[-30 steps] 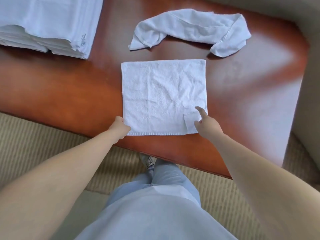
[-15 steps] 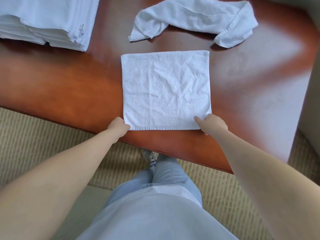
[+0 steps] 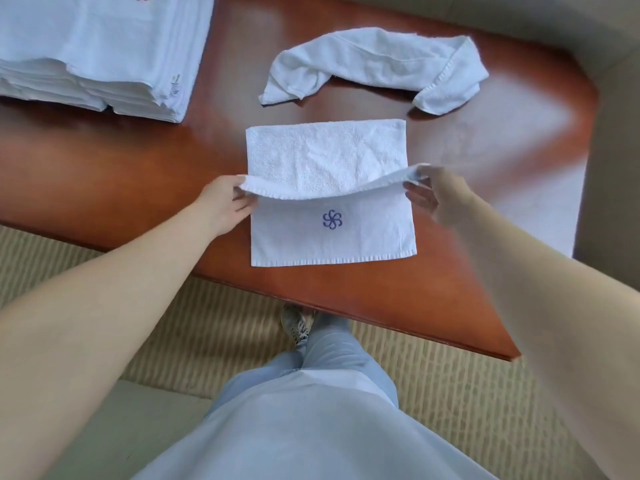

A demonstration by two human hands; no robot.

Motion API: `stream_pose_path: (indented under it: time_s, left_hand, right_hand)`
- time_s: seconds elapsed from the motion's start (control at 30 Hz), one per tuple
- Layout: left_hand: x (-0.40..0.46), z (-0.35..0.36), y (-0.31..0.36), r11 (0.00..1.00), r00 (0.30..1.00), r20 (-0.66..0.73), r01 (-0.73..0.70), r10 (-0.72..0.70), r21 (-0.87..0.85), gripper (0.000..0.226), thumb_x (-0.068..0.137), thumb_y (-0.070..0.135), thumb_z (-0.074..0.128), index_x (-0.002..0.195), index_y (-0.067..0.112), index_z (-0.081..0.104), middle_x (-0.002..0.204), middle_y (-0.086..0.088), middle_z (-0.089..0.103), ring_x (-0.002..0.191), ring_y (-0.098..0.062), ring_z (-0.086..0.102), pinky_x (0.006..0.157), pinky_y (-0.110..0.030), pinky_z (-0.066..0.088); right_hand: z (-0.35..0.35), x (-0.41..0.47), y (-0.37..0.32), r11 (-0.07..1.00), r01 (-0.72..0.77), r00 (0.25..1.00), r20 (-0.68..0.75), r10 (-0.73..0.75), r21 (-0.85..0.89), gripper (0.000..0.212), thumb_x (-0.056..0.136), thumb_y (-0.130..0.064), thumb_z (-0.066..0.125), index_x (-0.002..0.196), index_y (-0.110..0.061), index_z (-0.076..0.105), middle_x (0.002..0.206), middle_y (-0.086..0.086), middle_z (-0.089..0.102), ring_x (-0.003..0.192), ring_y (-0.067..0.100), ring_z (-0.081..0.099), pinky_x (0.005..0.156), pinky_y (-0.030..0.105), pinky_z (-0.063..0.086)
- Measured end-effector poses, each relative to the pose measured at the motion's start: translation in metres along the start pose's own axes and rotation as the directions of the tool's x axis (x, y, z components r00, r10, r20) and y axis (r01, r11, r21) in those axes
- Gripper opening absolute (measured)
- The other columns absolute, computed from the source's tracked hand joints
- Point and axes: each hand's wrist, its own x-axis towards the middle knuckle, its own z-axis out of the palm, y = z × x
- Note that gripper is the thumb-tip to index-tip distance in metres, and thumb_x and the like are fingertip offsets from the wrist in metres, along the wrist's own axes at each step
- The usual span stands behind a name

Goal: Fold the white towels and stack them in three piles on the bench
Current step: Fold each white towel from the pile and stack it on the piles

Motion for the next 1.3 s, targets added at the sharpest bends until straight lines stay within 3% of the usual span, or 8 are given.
stream_pose_path:
  time_s: [0.1, 0.2, 0.53, 0.67, 0.8, 0.9, 1.07, 1.3]
  left_hand:
    - [-0.019, 0.020, 0.058, 0.930, 0.979, 0.057, -0.165, 0.194, -0.328, 0.028, 0.099, 0.011, 0.047, 0.122, 0.008, 0.063, 0.110, -0.009, 0.076, 0.109, -0.023, 0.069, 0.102, -0.036, 0.054]
    - [-0.037, 0.022, 0.080, 0.876, 0.954, 0.070, -0.236, 0.291, -0.420, 0.029, 0.093, 0.010, 0.046, 0.114, 0.010, 0.066, 0.107, -0.007, 0.078, 0.103, -0.022, 0.072, 0.093, -0.034, 0.059]
    - [-0.005, -0.035, -0.070, 0.949, 0.991, -0.122, 0.095, -0.061, 0.300, 0.028, 0.099, 0.014, 0.055, 0.127, 0.008, 0.054, 0.120, -0.010, 0.066, 0.102, -0.021, 0.072, 0.088, -0.033, 0.059]
    - [0.002, -0.051, -0.101, 0.928, 0.980, -0.148, 0.175, -0.132, 0.330, 0.028, 0.099, 0.012, 0.053, 0.125, 0.013, 0.044, 0.120, -0.009, 0.058, 0.108, -0.022, 0.068, 0.093, -0.033, 0.057]
    - [0.003, -0.060, -0.110, 0.945, 0.988, -0.119, 0.129, -0.097, 0.302, 0.017, 0.094, 0.009, 0.053, 0.111, 0.012, 0.051, 0.109, -0.002, 0.053, 0.108, -0.019, 0.064, 0.098, -0.035, 0.056]
    - [0.005, -0.067, -0.123, 0.769, 0.994, -0.099, 0.022, 0.053, 0.639, 0.024, 0.090, 0.013, 0.056, 0.074, 0.017, 0.039, 0.081, 0.000, 0.040, 0.079, -0.014, 0.047, 0.083, -0.034, 0.054]
    - [0.006, -0.075, -0.135, 0.469, 0.964, 0.016, -0.143, 0.265, 0.872, 0.028, 0.087, 0.018, 0.060, 0.074, 0.020, 0.035, 0.072, 0.001, 0.034, 0.063, -0.018, 0.029, 0.058, -0.035, 0.025]
    - [0.008, -0.077, -0.147, 0.296, 0.949, -0.038, -0.060, 0.315, 0.953, 0.015, 0.092, 0.020, 0.058, 0.082, 0.013, 0.050, 0.108, 0.003, 0.046, 0.076, -0.017, 0.050, 0.063, -0.033, 0.039]
  right_hand:
    - [0.020, -0.020, -0.058, 0.920, 0.145, 0.976, 0.098, -0.193, 0.363, 0.013, 0.095, -0.010, 0.056, 0.106, -0.012, 0.064, 0.100, 0.003, 0.069, 0.097, 0.020, 0.073, 0.084, 0.030, 0.061]
    - [0.025, -0.038, -0.069, 0.879, 0.183, 0.962, 0.102, -0.252, 0.441, 0.018, 0.095, -0.010, 0.054, 0.111, -0.009, 0.063, 0.100, 0.007, 0.068, 0.094, 0.024, 0.072, 0.087, 0.033, 0.061]
    - [-0.035, -0.002, 0.087, 0.965, -0.013, 0.987, -0.160, -0.030, -0.262, 0.007, 0.088, -0.009, 0.057, 0.086, -0.008, 0.064, 0.091, 0.013, 0.070, 0.068, 0.019, 0.075, 0.067, 0.030, 0.062]
    - [-0.046, 0.010, 0.122, 0.887, -0.074, 0.984, -0.180, -0.010, -0.455, 0.011, 0.092, -0.013, 0.050, 0.091, -0.009, 0.060, 0.103, 0.013, 0.071, 0.096, 0.028, 0.075, 0.093, 0.045, 0.059]
    - [-0.048, 0.004, 0.126, 0.864, -0.043, 0.979, -0.192, -0.063, -0.501, 0.013, 0.093, -0.020, 0.046, 0.092, -0.010, 0.054, 0.091, 0.005, 0.062, 0.089, 0.027, 0.069, 0.081, 0.043, 0.058]
    - [-0.054, 0.003, 0.138, 0.671, 0.030, 0.971, -0.137, -0.194, -0.741, 0.023, 0.090, -0.027, 0.048, 0.092, -0.004, 0.052, 0.079, 0.005, 0.053, 0.070, 0.025, 0.048, 0.062, 0.035, 0.038]
    - [-0.062, 0.002, 0.148, 0.520, 0.105, 0.952, -0.065, -0.298, -0.848, 0.016, 0.090, -0.024, 0.052, 0.090, -0.008, 0.054, 0.075, 0.001, 0.054, 0.065, 0.022, 0.048, 0.055, 0.034, 0.035]
    - [-0.060, 0.004, 0.158, 0.419, 0.077, 0.938, -0.077, -0.338, -0.905, 0.013, 0.097, -0.020, 0.052, 0.102, -0.009, 0.057, 0.113, 0.000, 0.044, 0.083, 0.027, 0.053, 0.072, 0.033, 0.038]
